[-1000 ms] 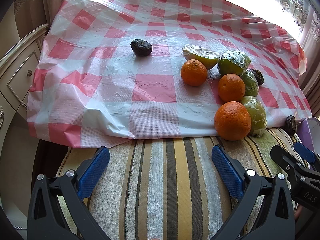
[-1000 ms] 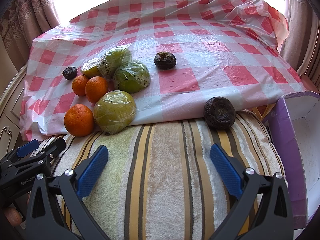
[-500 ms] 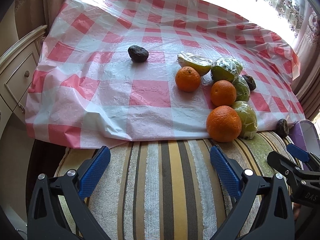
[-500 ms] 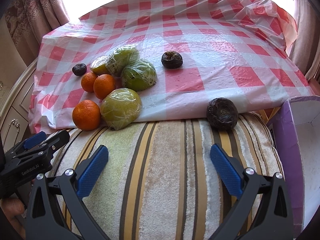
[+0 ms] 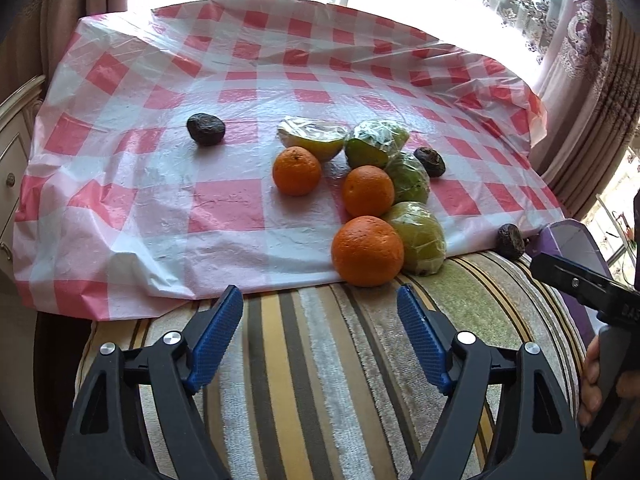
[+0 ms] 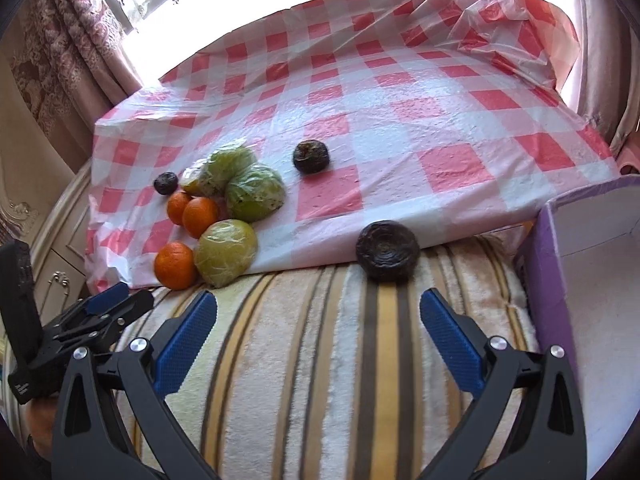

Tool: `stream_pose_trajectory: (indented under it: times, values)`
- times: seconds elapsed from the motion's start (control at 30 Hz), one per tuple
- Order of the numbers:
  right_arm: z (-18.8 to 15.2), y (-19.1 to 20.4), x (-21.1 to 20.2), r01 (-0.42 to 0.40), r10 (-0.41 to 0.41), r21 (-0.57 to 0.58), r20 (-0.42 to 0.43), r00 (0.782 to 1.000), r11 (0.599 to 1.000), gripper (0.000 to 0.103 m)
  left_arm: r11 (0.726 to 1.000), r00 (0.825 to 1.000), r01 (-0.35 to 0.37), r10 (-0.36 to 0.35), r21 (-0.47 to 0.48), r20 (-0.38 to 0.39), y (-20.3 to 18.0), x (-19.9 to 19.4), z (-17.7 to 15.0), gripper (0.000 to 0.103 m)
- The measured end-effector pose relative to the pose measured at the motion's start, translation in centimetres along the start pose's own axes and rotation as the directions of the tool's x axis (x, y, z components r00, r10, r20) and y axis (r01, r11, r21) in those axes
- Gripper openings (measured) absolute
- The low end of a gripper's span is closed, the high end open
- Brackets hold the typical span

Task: Organize fruits
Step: 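Grasp the large orange with the left gripper while the right gripper grasps the dark round fruit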

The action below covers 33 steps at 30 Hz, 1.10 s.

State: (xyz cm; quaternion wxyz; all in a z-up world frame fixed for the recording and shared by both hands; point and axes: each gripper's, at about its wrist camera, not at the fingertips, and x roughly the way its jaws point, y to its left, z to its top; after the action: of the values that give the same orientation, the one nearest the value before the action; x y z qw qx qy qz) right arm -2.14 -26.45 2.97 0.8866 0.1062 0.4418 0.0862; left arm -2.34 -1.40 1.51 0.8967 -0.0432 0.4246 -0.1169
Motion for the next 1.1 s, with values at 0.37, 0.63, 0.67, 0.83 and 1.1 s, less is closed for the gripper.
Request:
stream_pose_trajectory:
  times: [0.37,0.63,0.67,0.83,1.1]
  values:
    - [2.2,-0.8,3.8,0.185,-0.191,-0.09,-0.064,0.979,0.979,0.092,0.996,0.996,0.076,-0.074,0.041,-0.059,-1.4,2.2,2.2,0.069]
    - [2.4,-1.1,5.6,0.172,-0.179,-0.072,-0.118,0.977,0.983,0.049,0.995,0.991,0.077,-0.07,0.056,-0.11,-1.9,3.7,2.9,0.043]
    - [2.3,-1.1,5.6,0.17,-0.177,-0.07,-0.116,0.977,0.983,0.045,0.995,0.991,0.078,-0.071,0.056,-0.109,-1.8,3.6,2.8,0.043]
    - [2.3,-1.5,5.2,0.137,-0.141,-0.044,-0.106,0.984,0.99,0.042,0.996,0.995,0.056,-0.05,0.074,-0.09,-2.2,3.0,2.7,0.043]
    - [2.3,-2.3,3.2,0.081,-0.08,0.01,-0.076,0.994,0.997,0.042,0.996,1.0,0.016,-0.014,0.086,-0.021,-2.9,1.0,2.9,0.043]
